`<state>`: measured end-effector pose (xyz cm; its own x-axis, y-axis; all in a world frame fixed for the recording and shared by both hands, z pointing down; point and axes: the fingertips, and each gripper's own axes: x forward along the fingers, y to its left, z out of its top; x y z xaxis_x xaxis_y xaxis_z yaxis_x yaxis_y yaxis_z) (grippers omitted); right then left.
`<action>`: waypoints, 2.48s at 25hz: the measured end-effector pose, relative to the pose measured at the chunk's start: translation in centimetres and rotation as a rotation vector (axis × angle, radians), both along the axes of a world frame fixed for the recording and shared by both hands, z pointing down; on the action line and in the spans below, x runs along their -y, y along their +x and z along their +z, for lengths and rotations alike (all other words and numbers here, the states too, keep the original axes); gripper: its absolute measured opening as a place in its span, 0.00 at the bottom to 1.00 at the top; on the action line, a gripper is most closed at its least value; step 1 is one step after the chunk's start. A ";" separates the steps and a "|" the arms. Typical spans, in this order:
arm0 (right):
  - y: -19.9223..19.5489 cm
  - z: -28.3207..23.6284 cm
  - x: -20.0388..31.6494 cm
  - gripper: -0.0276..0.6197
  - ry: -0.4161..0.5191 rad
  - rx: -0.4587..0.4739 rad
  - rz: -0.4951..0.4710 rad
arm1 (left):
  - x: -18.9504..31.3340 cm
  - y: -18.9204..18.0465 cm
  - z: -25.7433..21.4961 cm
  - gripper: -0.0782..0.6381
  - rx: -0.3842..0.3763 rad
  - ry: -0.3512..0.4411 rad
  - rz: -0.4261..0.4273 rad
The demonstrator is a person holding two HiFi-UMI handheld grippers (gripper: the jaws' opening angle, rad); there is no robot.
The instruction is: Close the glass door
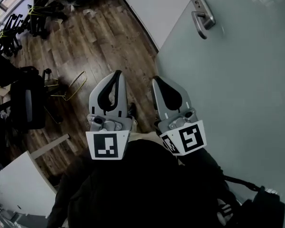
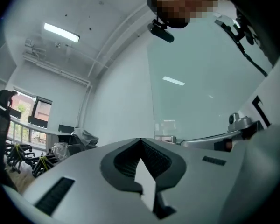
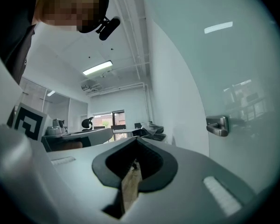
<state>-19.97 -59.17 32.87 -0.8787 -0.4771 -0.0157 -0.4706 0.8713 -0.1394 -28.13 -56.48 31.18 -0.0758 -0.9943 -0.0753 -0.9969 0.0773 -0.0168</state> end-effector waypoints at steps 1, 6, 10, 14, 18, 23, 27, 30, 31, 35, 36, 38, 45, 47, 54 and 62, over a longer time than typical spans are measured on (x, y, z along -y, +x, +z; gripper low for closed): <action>-0.5 -0.2 1.7 0.05 0.001 -0.006 0.020 | 1.7 -0.4 0.0 0.10 0.003 -0.006 0.021; -0.8 -1.2 8.7 0.05 0.020 -0.010 0.117 | 9.2 -0.9 1.0 0.10 -0.027 -0.043 0.112; 0.1 -2.2 13.3 0.05 0.050 -0.004 0.189 | 14.4 0.2 0.7 0.10 -0.019 -0.032 0.194; 0.9 -3.0 17.3 0.05 0.070 0.003 0.239 | 19.2 0.7 0.7 0.10 -0.022 -0.039 0.240; 2.2 -3.6 23.5 0.04 0.114 0.008 0.266 | 26.5 2.5 1.3 0.10 0.020 -0.040 0.295; 2.3 -4.4 27.5 0.07 0.185 -0.100 0.279 | 32.3 3.7 -0.3 0.10 0.052 0.001 0.355; 2.2 -4.1 27.5 0.12 0.184 -0.132 0.289 | 34.0 4.7 -0.3 0.10 0.038 -0.006 0.406; 3.1 -3.7 27.9 0.12 0.215 -0.221 0.344 | 35.0 5.1 -0.2 0.10 0.030 -0.012 0.427; 3.5 -3.5 28.4 0.12 0.224 -0.256 0.370 | 35.5 4.9 0.0 0.10 0.026 -0.020 0.429; 4.6 0.5 29.4 0.16 0.100 -0.357 0.390 | 36.0 4.8 0.8 0.10 -0.001 -0.037 0.427; 4.8 1.9 29.4 0.16 0.053 -0.389 0.391 | 35.9 5.0 1.0 0.10 0.000 -0.040 0.431; 5.1 4.0 29.6 0.16 0.004 -0.444 0.412 | 35.6 5.3 1.2 0.10 0.004 -0.045 0.441; 5.2 6.2 29.9 0.14 -0.005 -0.494 0.428 | 34.1 5.3 1.5 0.10 -0.002 -0.053 0.439; 5.3 6.1 30.0 0.14 -0.023 -0.482 0.409 | 33.7 5.2 1.2 0.10 -0.011 -0.044 0.426; 5.3 6.7 29.8 0.14 -0.063 -0.448 0.347 | 31.1 4.8 1.1 0.10 -0.001 -0.048 0.383; 2.2 6.7 25.0 0.13 -0.053 -0.434 0.271 | 23.0 2.4 1.9 0.10 0.002 -0.084 0.316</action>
<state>-17.75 -84.20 39.55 -0.6436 -0.6789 0.3534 -0.7029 0.7070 0.0781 -25.71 -79.52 33.12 0.2372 -0.9714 0.0084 -0.9714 -0.2373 -0.0120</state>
